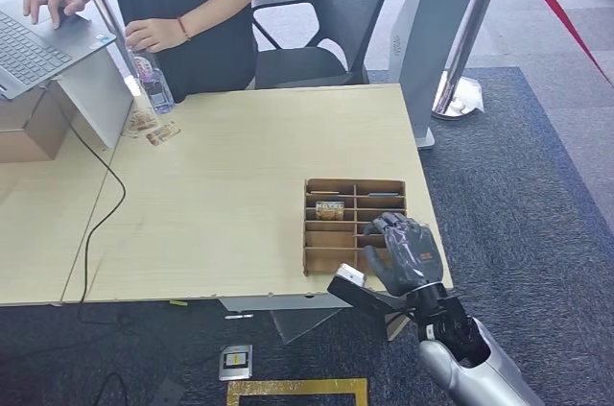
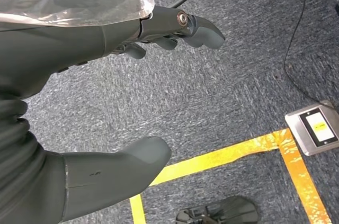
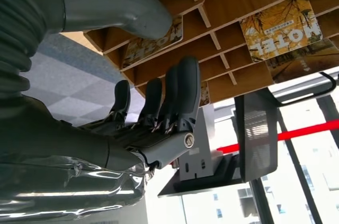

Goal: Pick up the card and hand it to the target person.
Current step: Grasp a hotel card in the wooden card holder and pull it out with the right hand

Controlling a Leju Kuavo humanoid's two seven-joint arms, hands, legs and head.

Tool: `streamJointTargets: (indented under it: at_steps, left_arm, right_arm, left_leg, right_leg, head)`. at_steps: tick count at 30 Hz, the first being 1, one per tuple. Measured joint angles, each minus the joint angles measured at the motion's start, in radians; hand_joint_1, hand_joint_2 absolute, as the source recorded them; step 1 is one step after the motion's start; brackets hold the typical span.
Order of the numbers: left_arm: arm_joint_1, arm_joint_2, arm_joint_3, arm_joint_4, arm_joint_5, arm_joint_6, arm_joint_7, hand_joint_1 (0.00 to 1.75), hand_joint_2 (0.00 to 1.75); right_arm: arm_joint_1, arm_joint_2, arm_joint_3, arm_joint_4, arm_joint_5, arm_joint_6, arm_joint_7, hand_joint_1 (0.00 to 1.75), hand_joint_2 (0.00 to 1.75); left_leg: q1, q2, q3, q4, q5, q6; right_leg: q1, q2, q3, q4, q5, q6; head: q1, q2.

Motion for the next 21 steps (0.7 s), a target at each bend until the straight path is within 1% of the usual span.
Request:
streamJointTargets:
  at_steps: [5,9,15,17,21]
  left_arm:
    - [0.0,0.0,0.0,0.0,0.0,-0.001,0.002,0.0,1.75]
    - [0.001,0.0,0.0,0.0,0.0,-0.001,0.002,0.0,1.75]
    - [0.001,0.0,0.0,0.0,0.001,0.002,0.002,0.0,1.75]
    - [0.001,0.0,0.0,0.0,0.002,0.003,0.002,0.0,1.75]
    - [0.001,0.0,0.0,0.0,0.004,0.003,0.0,0.0,1.75]
  right_arm:
    - [-0.001,0.0,-0.001,0.0,0.001,0.002,-0.001,0.93,1.75]
    - [-0.004,0.0,-0.002,0.002,0.001,0.005,-0.004,0.98,1.75]
    - [-0.014,0.0,-0.007,0.017,-0.011,0.009,-0.018,1.0,1.75]
    - [-0.021,0.0,-0.009,0.026,-0.013,0.009,-0.021,0.98,1.75]
    - [-0.034,0.0,-0.009,0.046,-0.006,0.008,-0.023,0.88,1.75]
  left_leg:
    - [0.0,0.0,0.0,0.0,0.0,0.0]
    - [0.0,0.0,0.0,0.0,0.0,0.0]
    - [0.0,0.0,0.0,0.0,0.0,0.0]
    - [0.0,0.0,0.0,0.0,0.0,0.0]
    - [0.0,0.0,0.0,0.0,0.0,0.0]
  right_leg:
    - [0.0,0.0,0.0,0.0,0.0,0.0]
    - [0.0,0.0,0.0,0.0,0.0,0.0]
    - [0.0,0.0,0.0,0.0,0.0,0.0]
    - [0.0,0.0,0.0,0.0,0.0,0.0]
    - [0.0,0.0,0.0,0.0,0.0,0.0]
  head:
    - [0.0,0.0]
    - [0.0,0.0]
    - [0.0,0.0]
    - [0.0,0.0]
    - [0.0,0.0]
